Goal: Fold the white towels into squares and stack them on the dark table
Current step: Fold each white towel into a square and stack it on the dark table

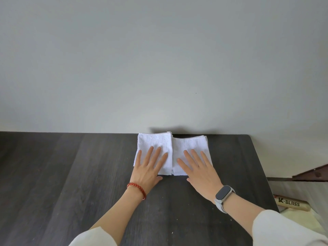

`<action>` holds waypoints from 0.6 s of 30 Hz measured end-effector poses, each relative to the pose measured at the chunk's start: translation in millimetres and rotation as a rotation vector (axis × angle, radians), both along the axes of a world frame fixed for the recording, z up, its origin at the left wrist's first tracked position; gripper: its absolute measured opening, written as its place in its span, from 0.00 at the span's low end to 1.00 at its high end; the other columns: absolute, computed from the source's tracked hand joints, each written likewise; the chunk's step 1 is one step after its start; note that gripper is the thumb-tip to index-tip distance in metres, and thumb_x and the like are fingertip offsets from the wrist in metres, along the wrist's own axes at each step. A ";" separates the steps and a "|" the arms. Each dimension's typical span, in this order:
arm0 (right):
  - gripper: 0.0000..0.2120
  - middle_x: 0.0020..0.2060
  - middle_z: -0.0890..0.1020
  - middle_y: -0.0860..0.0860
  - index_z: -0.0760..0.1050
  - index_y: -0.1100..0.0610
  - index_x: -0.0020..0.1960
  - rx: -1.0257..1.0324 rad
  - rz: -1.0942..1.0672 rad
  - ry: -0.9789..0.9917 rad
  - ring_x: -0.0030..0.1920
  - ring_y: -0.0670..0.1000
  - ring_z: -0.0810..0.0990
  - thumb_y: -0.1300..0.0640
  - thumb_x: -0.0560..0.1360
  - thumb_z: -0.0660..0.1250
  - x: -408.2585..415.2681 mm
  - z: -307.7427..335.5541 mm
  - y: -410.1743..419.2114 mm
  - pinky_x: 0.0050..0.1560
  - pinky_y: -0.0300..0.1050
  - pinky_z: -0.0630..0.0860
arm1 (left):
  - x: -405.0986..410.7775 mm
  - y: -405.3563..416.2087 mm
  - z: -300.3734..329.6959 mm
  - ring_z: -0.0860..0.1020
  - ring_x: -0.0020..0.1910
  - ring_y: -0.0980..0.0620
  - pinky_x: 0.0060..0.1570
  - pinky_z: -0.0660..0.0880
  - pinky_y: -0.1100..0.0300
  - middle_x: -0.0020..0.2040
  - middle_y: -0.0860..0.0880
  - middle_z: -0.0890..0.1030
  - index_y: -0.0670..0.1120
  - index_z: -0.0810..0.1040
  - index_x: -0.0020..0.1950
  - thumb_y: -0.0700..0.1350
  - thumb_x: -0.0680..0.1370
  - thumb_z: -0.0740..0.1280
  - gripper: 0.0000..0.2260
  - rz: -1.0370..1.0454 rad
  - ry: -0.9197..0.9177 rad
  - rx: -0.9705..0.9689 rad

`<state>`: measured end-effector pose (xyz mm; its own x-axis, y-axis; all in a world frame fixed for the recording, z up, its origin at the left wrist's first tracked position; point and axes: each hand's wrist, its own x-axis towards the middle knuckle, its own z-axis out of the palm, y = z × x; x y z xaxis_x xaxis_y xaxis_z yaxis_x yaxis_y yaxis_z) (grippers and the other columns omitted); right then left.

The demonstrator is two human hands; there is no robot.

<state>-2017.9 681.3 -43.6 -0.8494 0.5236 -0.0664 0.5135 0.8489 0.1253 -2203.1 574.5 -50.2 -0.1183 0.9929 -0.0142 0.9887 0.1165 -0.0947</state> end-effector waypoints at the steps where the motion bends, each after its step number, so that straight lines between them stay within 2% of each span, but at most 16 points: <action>1: 0.43 0.62 0.76 0.58 0.73 0.52 0.65 -0.008 -0.004 0.000 0.62 0.62 0.74 0.44 0.52 0.81 -1.9 -0.9 1.5 0.58 0.63 0.73 | -2.4 1.9 -1.7 0.73 0.65 0.44 0.58 0.70 0.38 0.66 0.46 0.73 0.50 0.63 0.69 0.58 0.53 0.80 0.48 -0.014 0.007 0.000; 6: 0.47 0.63 0.75 0.57 0.62 0.52 0.68 -0.018 -0.016 -0.012 0.63 0.62 0.74 0.46 0.54 0.80 -4.0 -14.0 12.5 0.58 0.64 0.73 | -11.6 12.7 -9.1 0.75 0.62 0.45 0.57 0.72 0.40 0.64 0.46 0.76 0.51 0.64 0.68 0.55 0.52 0.81 0.48 -0.046 0.028 -0.008; 12: 0.46 0.62 0.76 0.58 0.62 0.52 0.67 0.016 -0.029 0.014 0.62 0.62 0.75 0.50 0.55 0.81 -14.8 -18.3 26.3 0.56 0.64 0.74 | -18.3 29.4 -11.9 0.74 0.63 0.45 0.58 0.72 0.41 0.65 0.46 0.75 0.51 0.64 0.68 0.52 0.55 0.81 0.45 -0.021 0.030 0.022; 18: 0.45 0.62 0.76 0.57 0.62 0.51 0.67 0.015 -0.031 -0.037 0.62 0.60 0.75 0.50 0.56 0.80 -25.1 -16.1 49.4 0.57 0.61 0.74 | -27.6 46.6 -10.9 0.75 0.63 0.44 0.56 0.72 0.41 0.64 0.45 0.76 0.51 0.64 0.68 0.50 0.52 0.82 0.48 -0.027 0.033 0.014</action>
<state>-2043.0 730.7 -59.7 -0.8298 0.5508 -0.0897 0.5343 0.8306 0.1571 -2230.7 621.1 -61.1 -0.0919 0.9958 0.0034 0.9878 0.0916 -0.1260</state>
